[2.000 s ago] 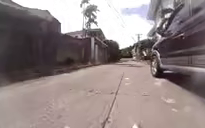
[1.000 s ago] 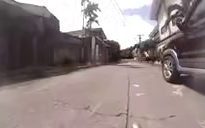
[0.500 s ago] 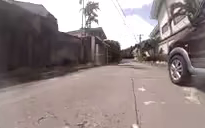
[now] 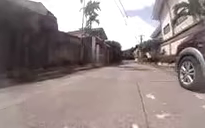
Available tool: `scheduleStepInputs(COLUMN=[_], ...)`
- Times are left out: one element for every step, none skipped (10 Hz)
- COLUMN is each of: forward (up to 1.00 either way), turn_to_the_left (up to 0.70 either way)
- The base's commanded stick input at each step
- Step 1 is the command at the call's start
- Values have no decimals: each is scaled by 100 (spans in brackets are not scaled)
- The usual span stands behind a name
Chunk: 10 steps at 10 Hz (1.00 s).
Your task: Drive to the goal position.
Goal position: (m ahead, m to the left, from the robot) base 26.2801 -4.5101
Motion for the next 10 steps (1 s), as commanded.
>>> scheduleStepInputs(forward=[70, 70, 70, 70, 70, 70, 70, 70, 70, 70], turn_to_the_left=[0, 0, 0, 0, 0, 0, 0, 0, 0, 0])
